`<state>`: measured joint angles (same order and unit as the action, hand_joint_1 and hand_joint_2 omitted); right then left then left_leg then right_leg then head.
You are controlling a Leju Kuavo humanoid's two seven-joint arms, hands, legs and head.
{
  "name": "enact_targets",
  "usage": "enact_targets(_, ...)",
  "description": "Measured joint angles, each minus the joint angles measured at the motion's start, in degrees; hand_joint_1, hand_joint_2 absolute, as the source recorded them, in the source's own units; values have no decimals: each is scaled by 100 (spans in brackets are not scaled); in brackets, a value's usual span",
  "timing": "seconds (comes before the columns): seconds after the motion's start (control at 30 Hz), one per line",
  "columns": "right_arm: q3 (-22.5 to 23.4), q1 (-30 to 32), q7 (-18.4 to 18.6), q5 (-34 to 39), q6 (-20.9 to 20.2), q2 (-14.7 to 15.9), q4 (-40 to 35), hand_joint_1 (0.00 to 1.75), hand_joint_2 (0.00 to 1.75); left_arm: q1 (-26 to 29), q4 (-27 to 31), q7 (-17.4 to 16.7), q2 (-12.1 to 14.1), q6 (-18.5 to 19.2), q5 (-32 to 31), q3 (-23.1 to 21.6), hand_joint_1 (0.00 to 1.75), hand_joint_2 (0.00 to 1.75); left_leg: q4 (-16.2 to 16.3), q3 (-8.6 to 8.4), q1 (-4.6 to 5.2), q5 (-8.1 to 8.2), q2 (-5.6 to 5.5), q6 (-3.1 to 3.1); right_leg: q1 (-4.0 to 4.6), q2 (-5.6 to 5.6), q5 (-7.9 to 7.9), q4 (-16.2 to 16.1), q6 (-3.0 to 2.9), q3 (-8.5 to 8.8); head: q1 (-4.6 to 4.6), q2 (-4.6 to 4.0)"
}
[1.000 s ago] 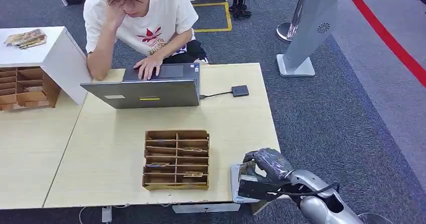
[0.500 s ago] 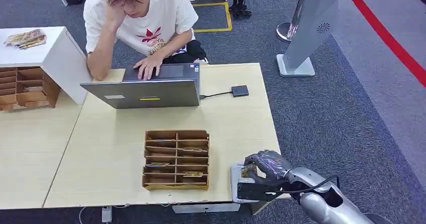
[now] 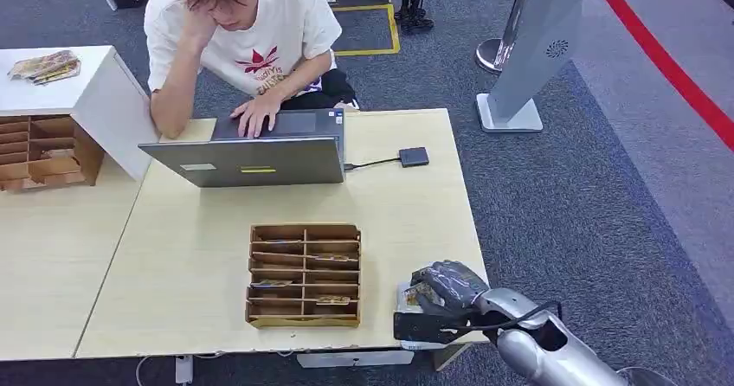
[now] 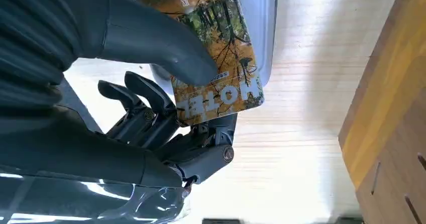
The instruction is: Pass the card to the sensor for recognition and then transmit it.
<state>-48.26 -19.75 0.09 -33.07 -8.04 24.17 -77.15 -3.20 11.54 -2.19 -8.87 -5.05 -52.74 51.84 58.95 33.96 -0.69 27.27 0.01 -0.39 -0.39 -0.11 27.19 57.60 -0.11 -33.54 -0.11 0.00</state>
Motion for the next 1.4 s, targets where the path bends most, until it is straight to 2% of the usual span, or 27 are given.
enact_targets(0.77, -127, -194, 155, -238, 208, -295, 509, 175, 175, 0, 0, -7, -2, -11, 0, 92, 0, 0, 0, -21, -1, 0, 1, -1, 0, 1, 0, 0, 0, 17, -2, 0)
enact_targets(1.4, -155, -267, 188, -273, 229, -374, 664, 175, 175, 2, 0, -22, 0, -11, -9, 94, 0, 0, 0, -35, -1, -1, 1, -1, 0, 1, 0, 0, 0, 32, -2, 0)
